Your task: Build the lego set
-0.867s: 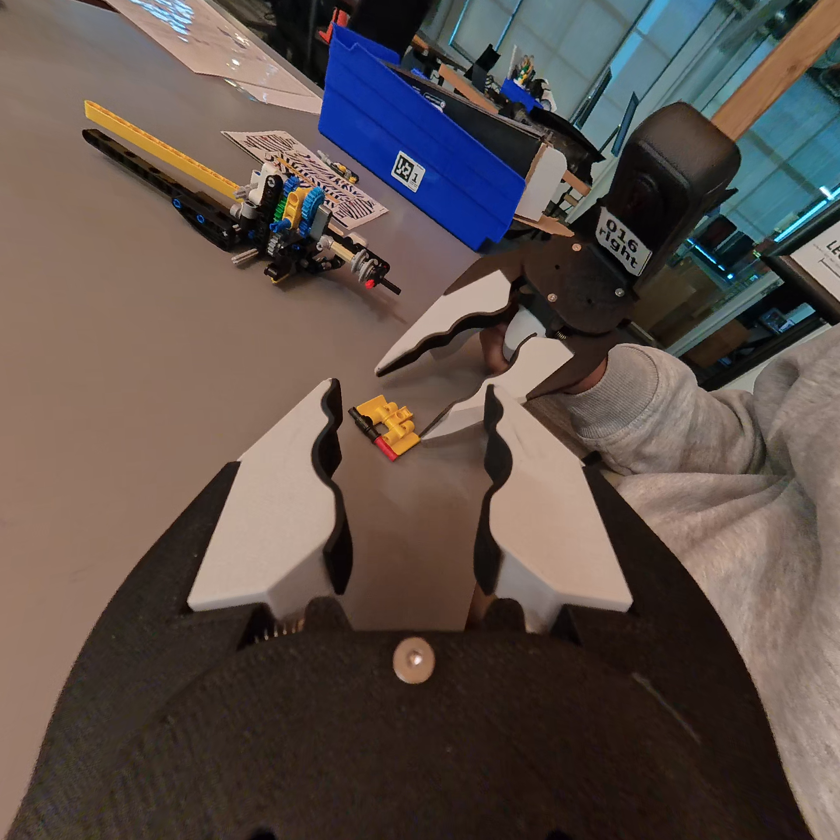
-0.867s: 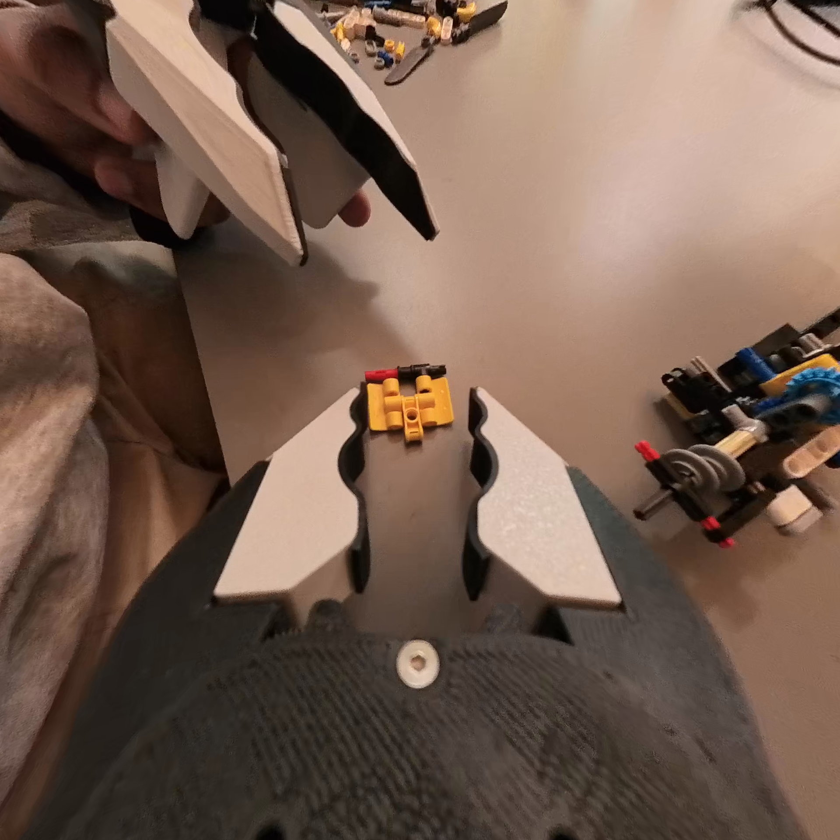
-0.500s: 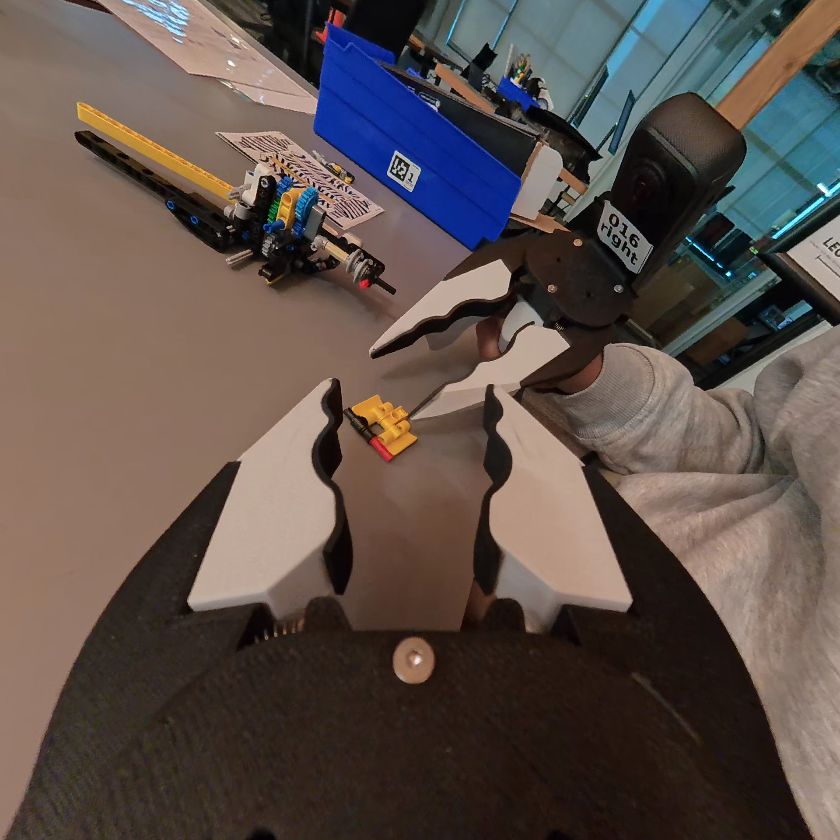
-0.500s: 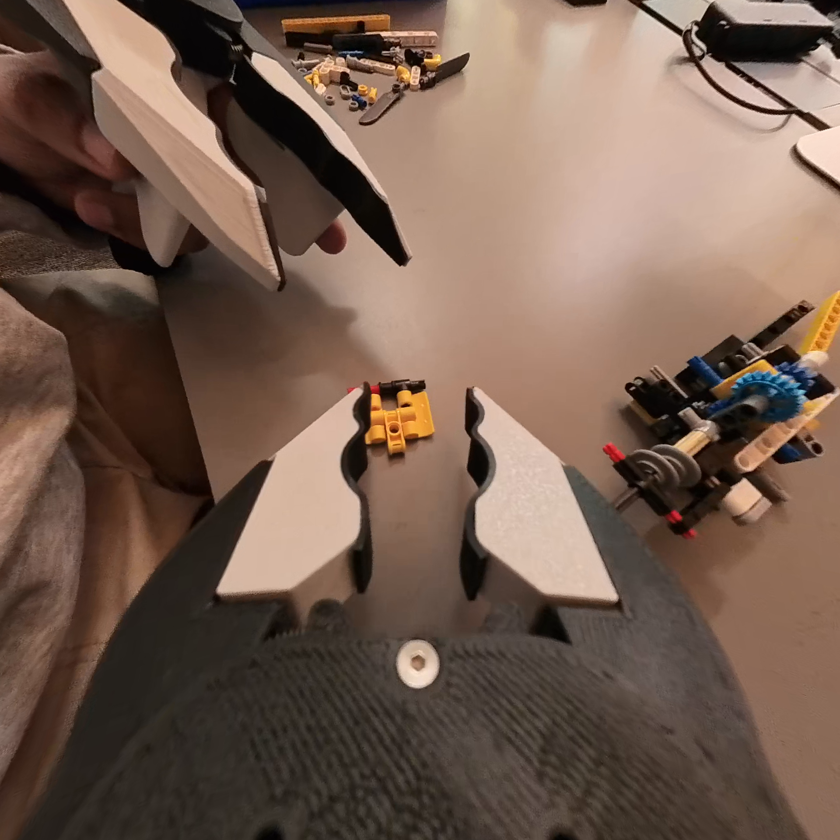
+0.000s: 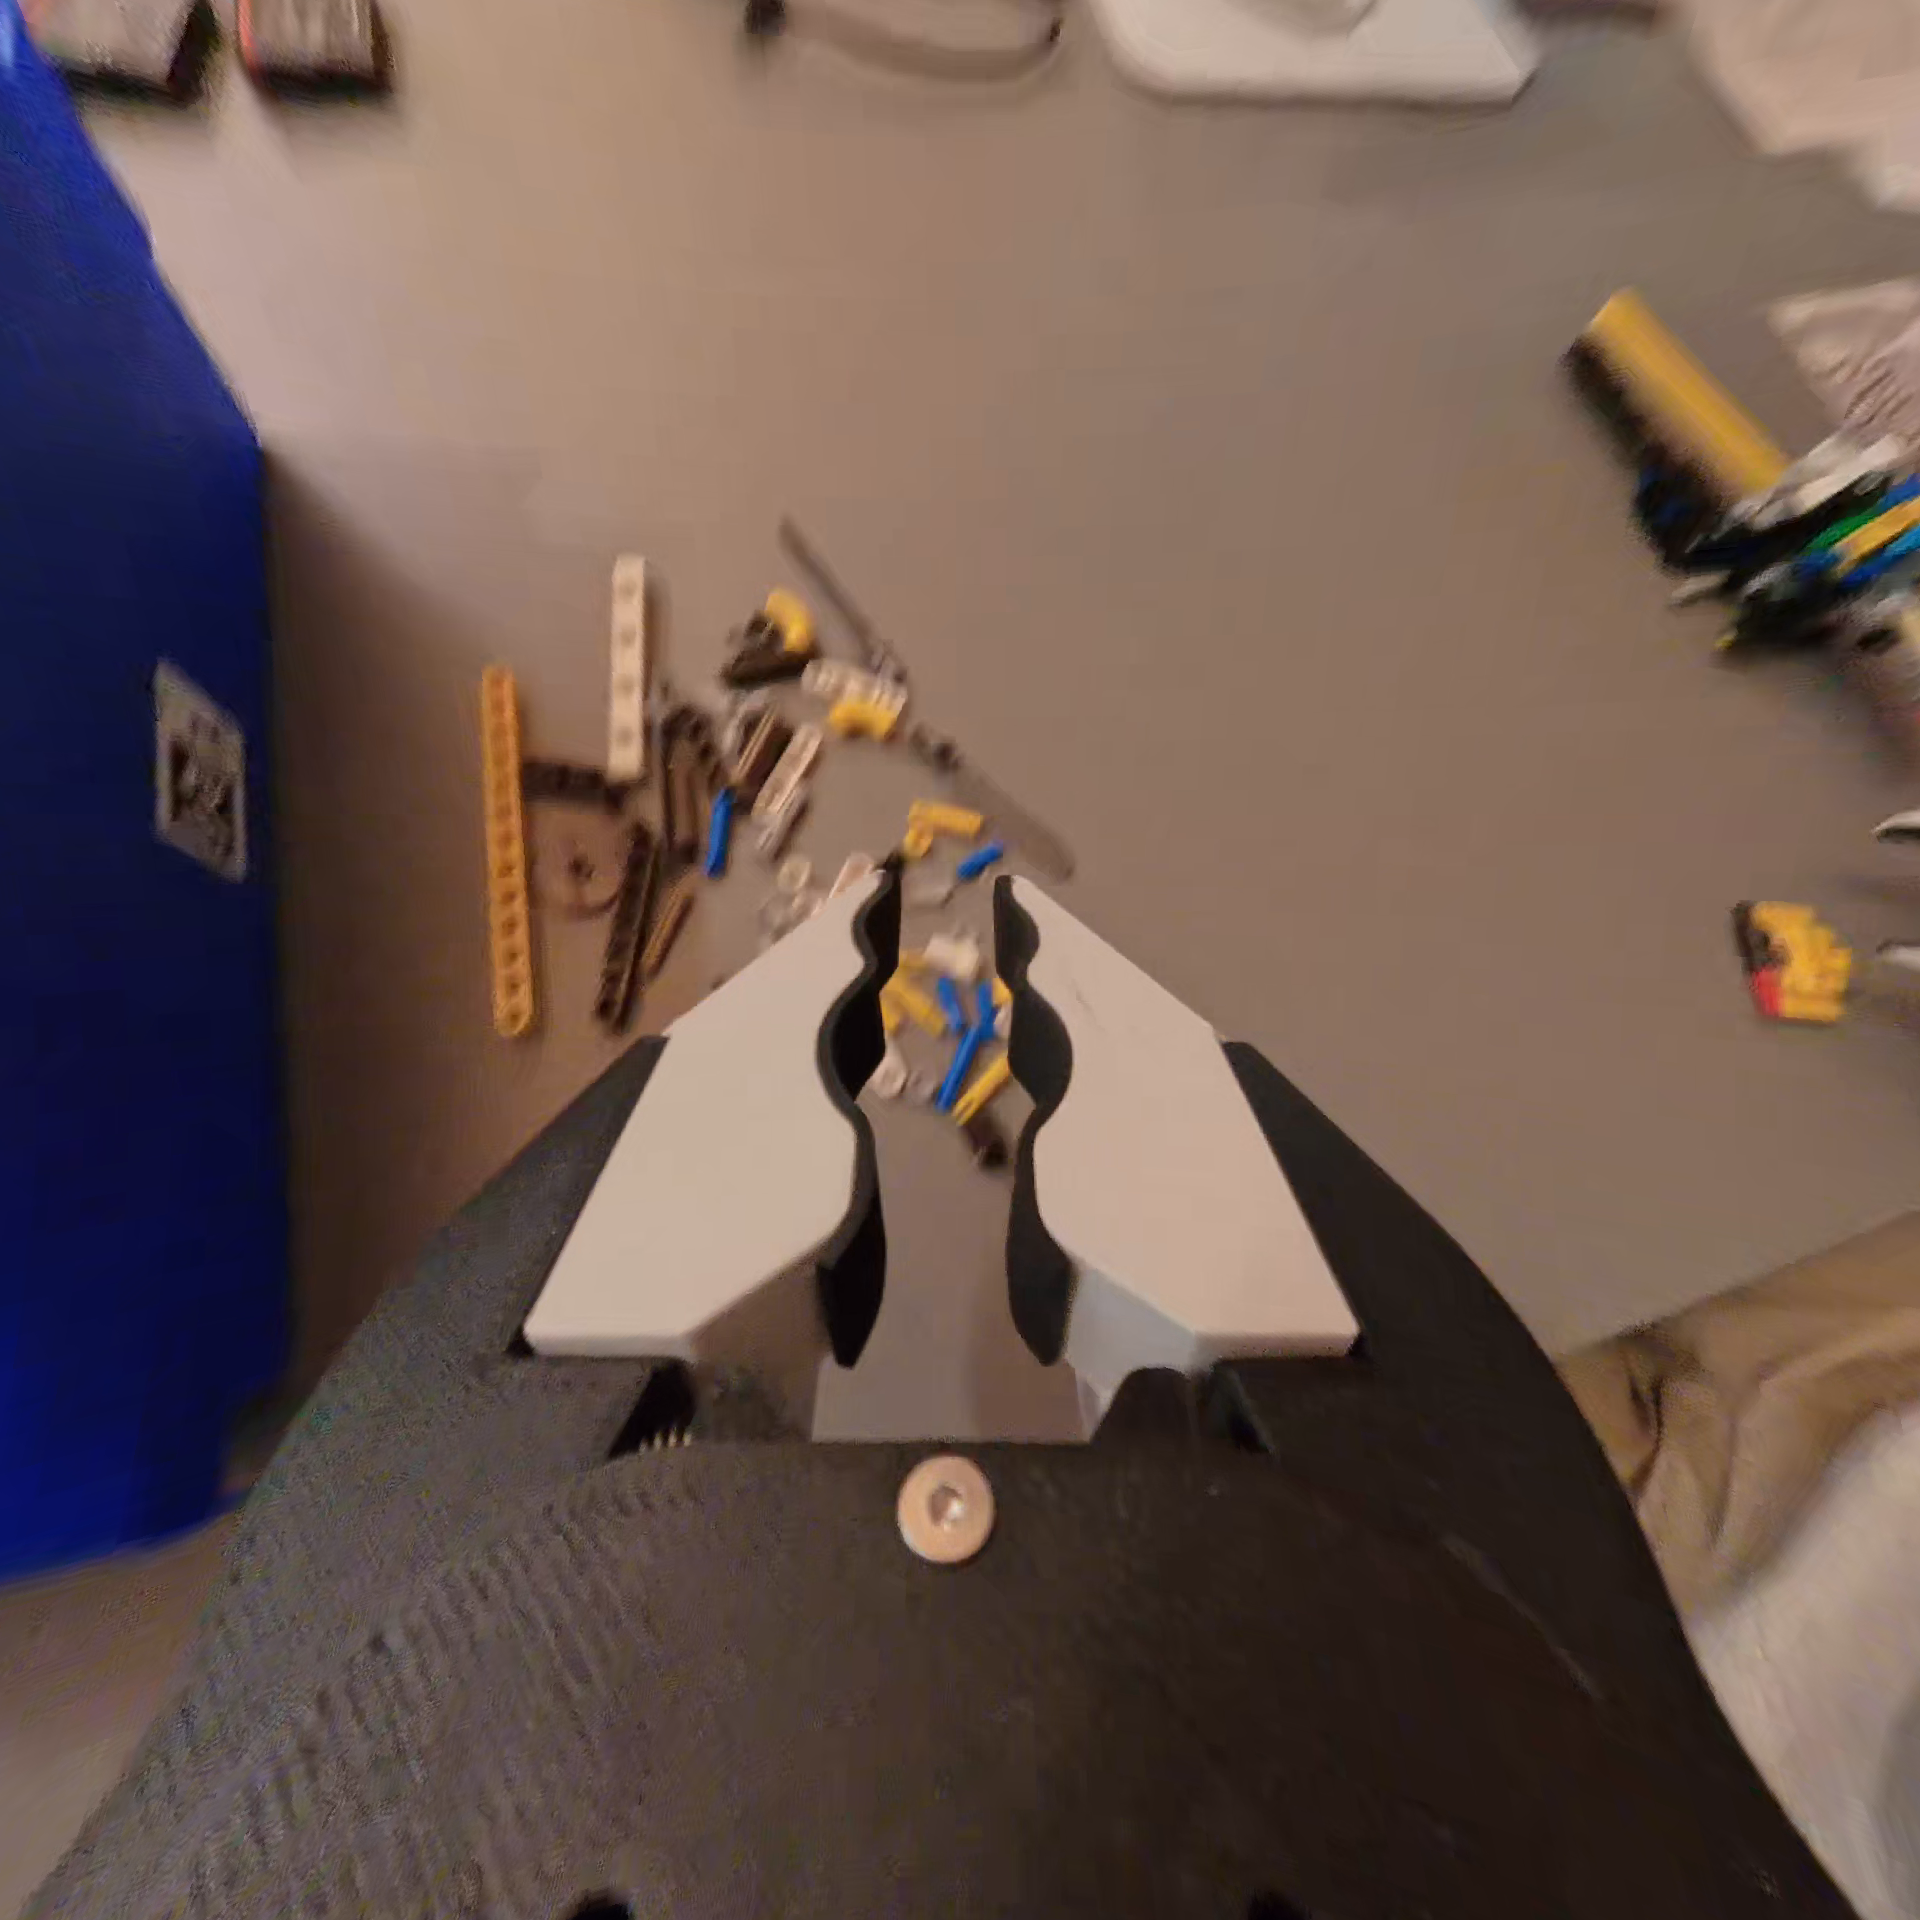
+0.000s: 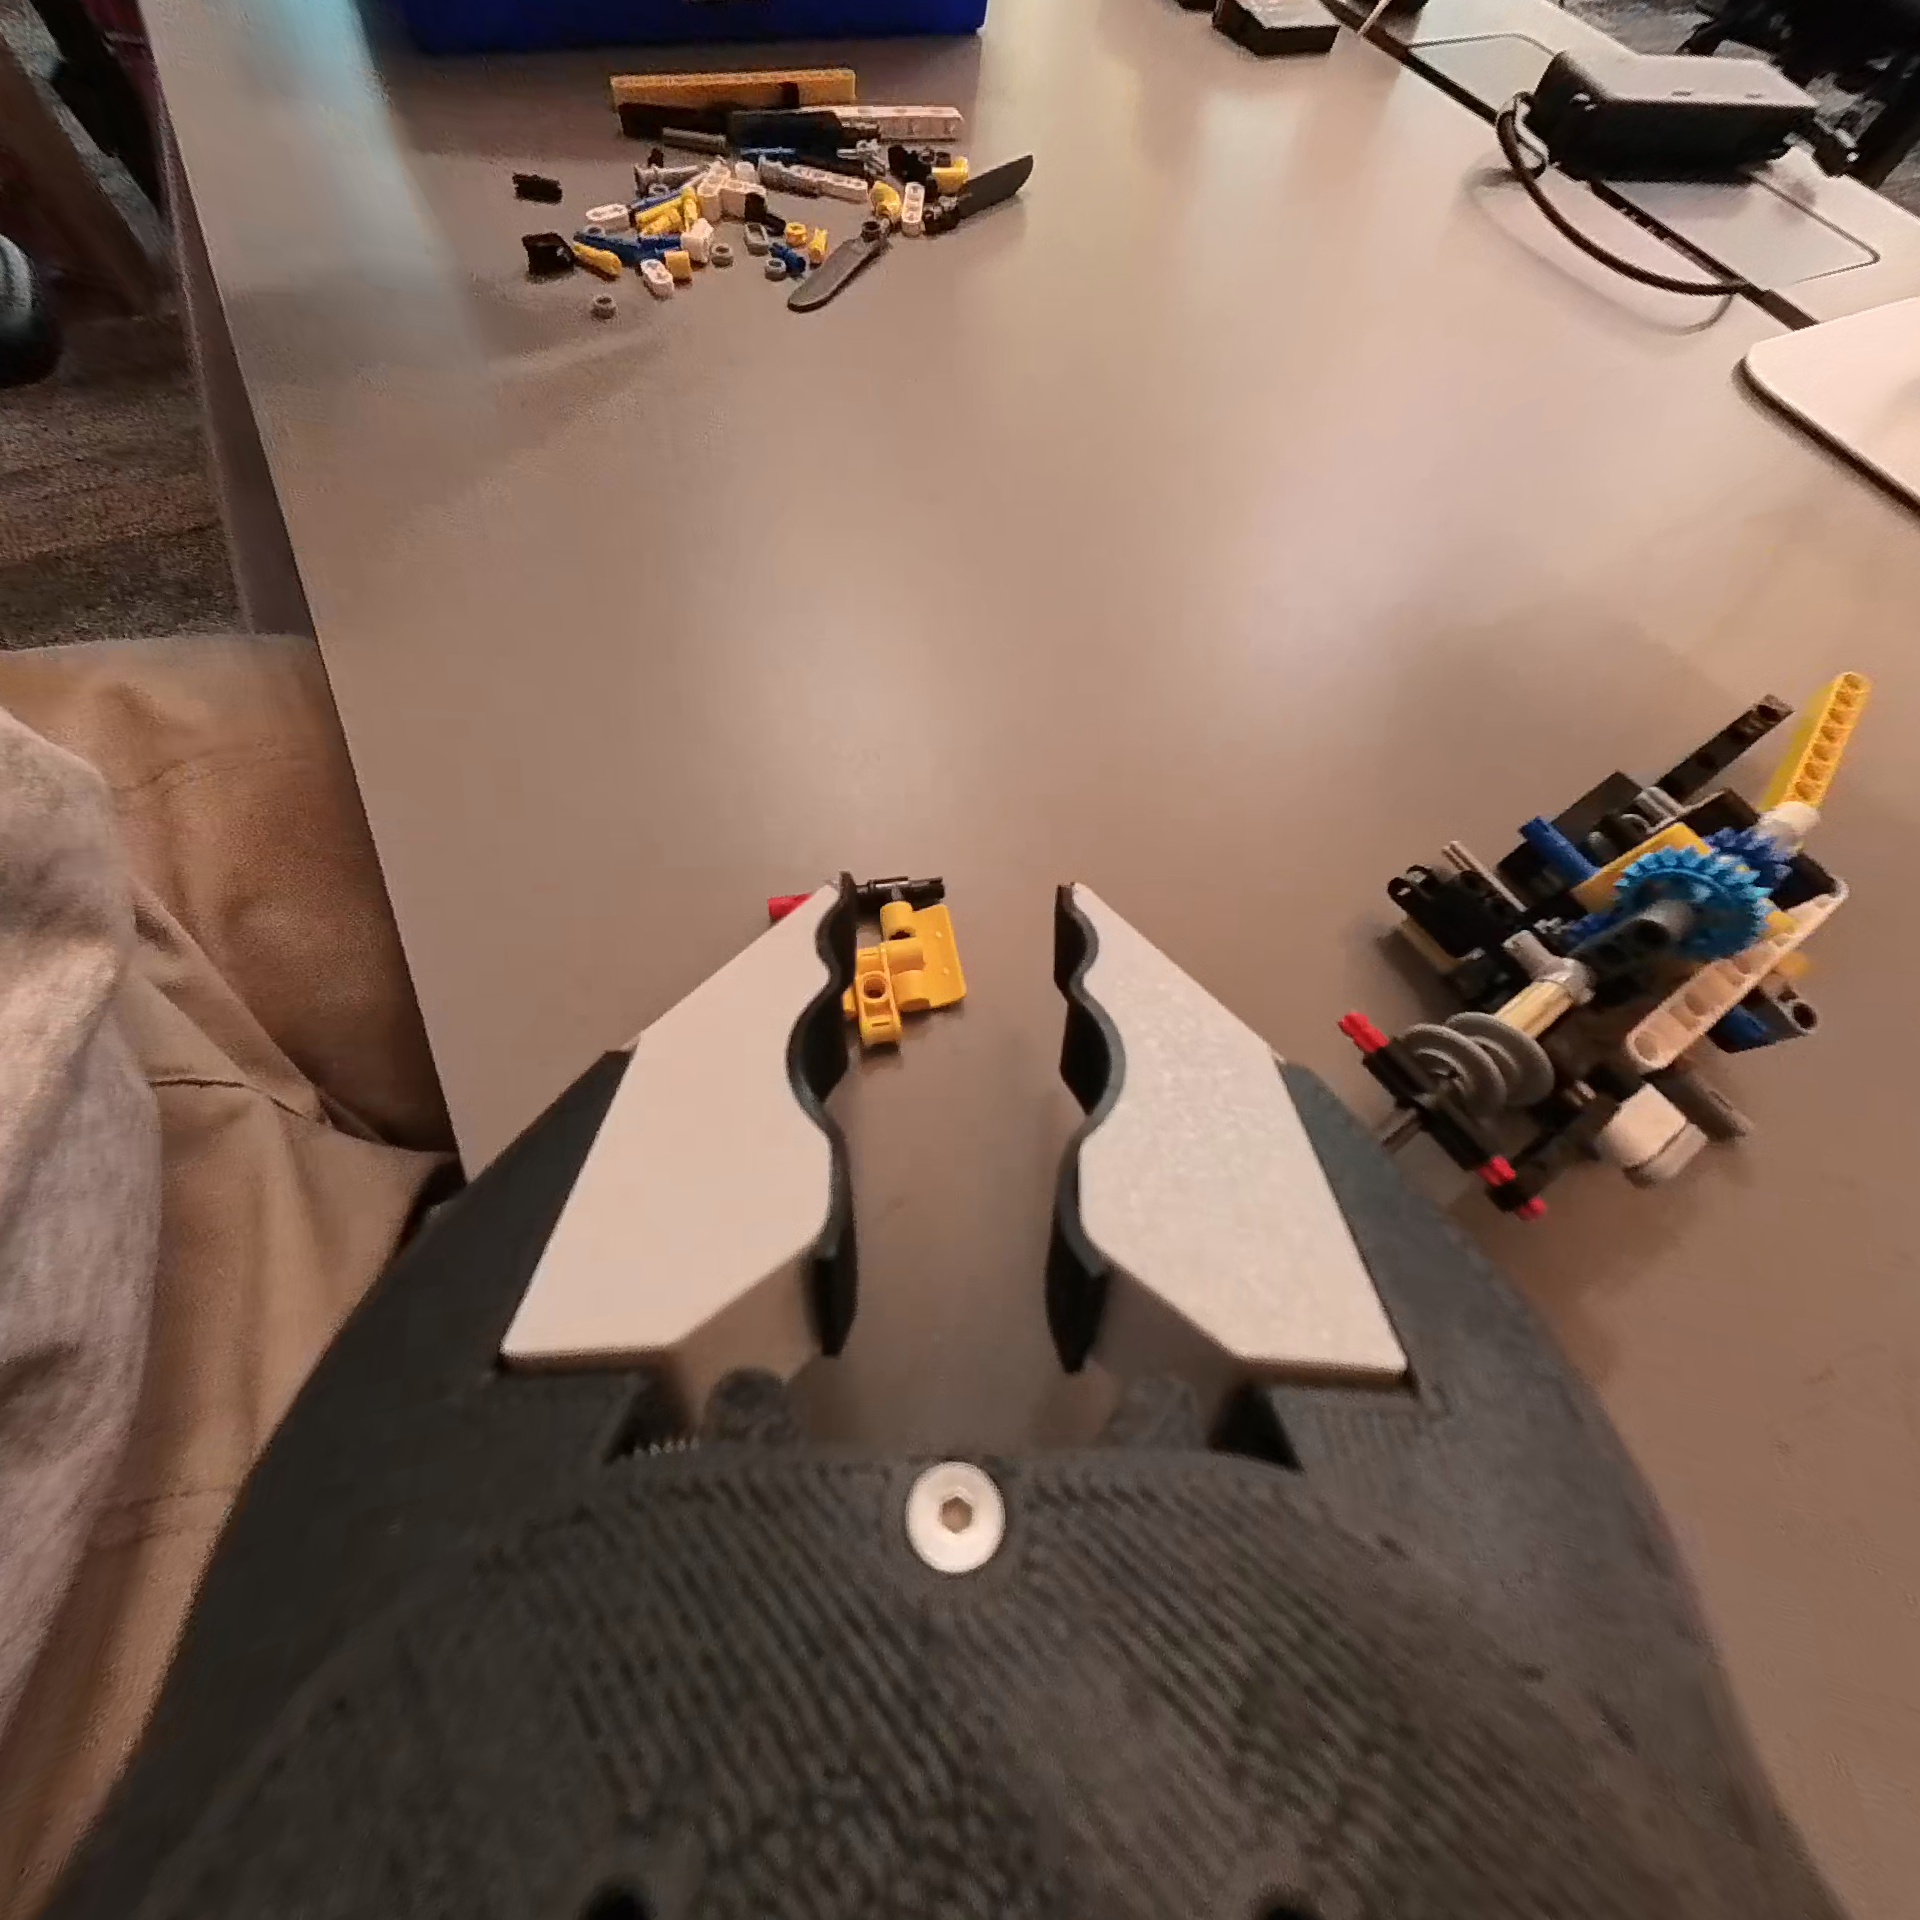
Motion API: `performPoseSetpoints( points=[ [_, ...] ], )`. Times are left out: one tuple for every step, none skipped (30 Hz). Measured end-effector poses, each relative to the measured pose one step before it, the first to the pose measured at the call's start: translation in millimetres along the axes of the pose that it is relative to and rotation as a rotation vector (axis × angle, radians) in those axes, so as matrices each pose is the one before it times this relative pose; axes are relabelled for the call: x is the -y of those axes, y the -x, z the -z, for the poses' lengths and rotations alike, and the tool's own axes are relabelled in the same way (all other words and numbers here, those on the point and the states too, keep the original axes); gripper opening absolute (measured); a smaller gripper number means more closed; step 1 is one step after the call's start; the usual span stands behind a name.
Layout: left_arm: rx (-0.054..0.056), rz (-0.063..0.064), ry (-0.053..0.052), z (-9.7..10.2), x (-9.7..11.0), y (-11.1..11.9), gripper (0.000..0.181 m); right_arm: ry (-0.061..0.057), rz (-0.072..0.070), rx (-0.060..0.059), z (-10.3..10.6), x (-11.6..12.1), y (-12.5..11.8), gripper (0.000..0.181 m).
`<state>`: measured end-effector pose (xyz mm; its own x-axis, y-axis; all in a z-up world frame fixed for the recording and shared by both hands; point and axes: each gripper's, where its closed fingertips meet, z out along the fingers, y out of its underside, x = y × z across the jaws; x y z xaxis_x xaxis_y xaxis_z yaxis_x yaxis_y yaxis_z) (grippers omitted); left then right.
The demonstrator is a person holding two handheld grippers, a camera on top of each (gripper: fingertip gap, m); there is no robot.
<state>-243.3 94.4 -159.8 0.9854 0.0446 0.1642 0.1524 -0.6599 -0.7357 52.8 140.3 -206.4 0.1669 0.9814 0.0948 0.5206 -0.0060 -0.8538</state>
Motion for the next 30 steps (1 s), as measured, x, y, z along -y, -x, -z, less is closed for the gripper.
performPoseSetpoints(
  points=[
    [0.0102,0.0046,0.0598,2.23,-10.11,6.29,0.017,0.0020,0.0019,-0.0016,-0.36,-0.19,-0.16,0.037],
    [0.0000,-0.0056,0.0488,-0.80,-9.06,1.72,0.017,0.0012,0.0012,-0.0019,-0.22,-0.09,-0.29,0.036],
    [0.0007,-0.0087,0.0426,-3.38,-7.96,-0.15,0.018,0.0004,0.0005,-0.0019,-0.16,0.05,-0.37,0.036],
    [0.0053,-0.0089,0.0358,-5.24,-6.42,-0.67,0.018,-0.0003,0.0001,-0.0013,-0.12,0.09,-0.27,0.036],
    [0.0075,-0.0084,0.0298,-6.02,-5.17,-0.85,0.018,-0.0003,-0.0003,-0.0005,0.01,0.12,-0.15,0.036],
    [0.0023,-0.0058,0.0185,-6.02,-3.46,-1.69,0.016,-0.0005,-0.0004,-0.0002,0.10,0.11,-0.03,0.036],
    [-0.0061,-0.0014,0.0119,-5.46,-2.39,-2.78,0.015,-0.0008,0.0003,-0.0007,0.26,0.04,-0.09,0.036],
    [-0.0065,-0.0003,0.0119,-4.83,-2.10,-2.45,0.015,-0.0004,0.0013,-0.0019,0.18,-0.05,-0.20,0.036],
    [0.0049,-0.0013,0.0107,-3.90,-1.88,-0.45,0.016,0.0001,0.0016,-0.0025,0.28,-0.17,-0.42,0.036],
    [0.0222,-0.0028,0.0059,-2.78,-1.04,2.41,0.016,0.0004,0.0007,-0.0016,0.17,-0.16,-0.40,0.035],
    [0.0265,-0.0036,0.0009,-1.73,-0.13,3.50,0.015,0.0004,-0.0007,-0.0002,0.11,-0.16,-0.41,0.035],
    [0.0219,-0.0005,-0.0020,-1.00,0.18,3.05,0.015,-0.0003,-0.0013,0.0004,0.22,-0.03,-0.22,0.035],
    [0.0144,0.0013,-0.0015,-0.75,0.17,2.34,0.015,-0.0009,-0.0006,0.0001,0.11,0.11,-0.18,0.035],
    [0.0096,0.0015,-0.0005,-0.67,-0.18,1.77,0.015,-0.0009,0.0004,-0.0003,0.16,0.11,-0.11,0.035],
    [0.0036,0.0013,-0.0009,-0.76,-0.05,0.83,0.015,-0.0005,0.0009,-0.0004,0.07,0.02,-0.04,0.035],
    [0.0013,0.0024,0.0000,-1.00,-0.25,0.53,0.016,0.0001,0.0007,0.0000,-0.07,0.03,-0.04,0.035],
    [0.0034,0.0030,0.0013,-1.22,-0.50,0.79,0.016,0.0007,0.0006,0.0002,-0.01,-0.05,0.09,0.035],
    [0.0041,0.0017,0.0018,-1.50,-0.65,0.88,0.016,0.0010,0.0012,-0.0003,-0.02,-0.17,0.10,0.035],
    [0.0018,0.0005,0.0038,-1.49,-0.93,0.34,0.016,0.0009,0.0016,-0.0007,-0.06,-0.03,0.02,0.035],
    [0.0014,0.0004,0.0052,-1.48,-1.17,0.28,0.016,0.0007,0.0015,-0.0007,-0.11,-0.07,0.14,0.035],
    [0.0024,0.0006,0.0026,-1.36,-0.71,0.51,0.016,0.0007,0.0011,-0.0005,-0.01,-0.04,-0.03,0.035],
    [0.0021,0.0002,-0.0002,-1.16,-0.19,0.39,0.016,0.0008,0.0005,-0.0002,-0.06,-0.14,0.06,0.035],
    [-0.0019,-0.0005,-0.0020,-0.70,0.05,-0.22,0.016,0.0008,0.0002,-0.0002,-0.01,-0.05,0.08,0.035],
    [-0.0023,0.0018,-0.0079,-0.19,1.12,-0.15,0.016,0.0008,0.0001,0.0000,-0.11,-0.01,0.02,0.036],
    [0.0022,0.0010,-0.0020,-0.49,0.11,0.65,0.016,0.0008,0.0003,0.0000,-0.08,-0.14,0.01,0.036],
    [0.0004,0.0011,-0.0047,-0.23,0.52,0.19,0.016,0.0009,0.0003,0.0001,-0.02,-0.08,0.02,0.036],
    [-0.0031,0.0003,-0.0010,-0.02,0.07,-0.25,0.016,0.0011,0.0002,0.0001,-0.12,-0.13,0.14,0.036],
    [-0.0040,0.0002,0.0010,-0.10,-0.23,-0.47,0.015,0.0008,0.0004,-0.0002,-0.03,-0.05,-0.03,0.035],
    [-0.0036,-0.0004,0.0001,0.06,-0.09,-0.36,0.014,0.0005,0.0006,0.0000,-0.03,-0.01,0.07,0.035],
    [-0.0036,-0.0010,0.0000,0.00,-0.01,-0.54,0.011,0.0004,0.0007,0.0000,-0.08,-0.09,0.08,0.035]
  ],
)
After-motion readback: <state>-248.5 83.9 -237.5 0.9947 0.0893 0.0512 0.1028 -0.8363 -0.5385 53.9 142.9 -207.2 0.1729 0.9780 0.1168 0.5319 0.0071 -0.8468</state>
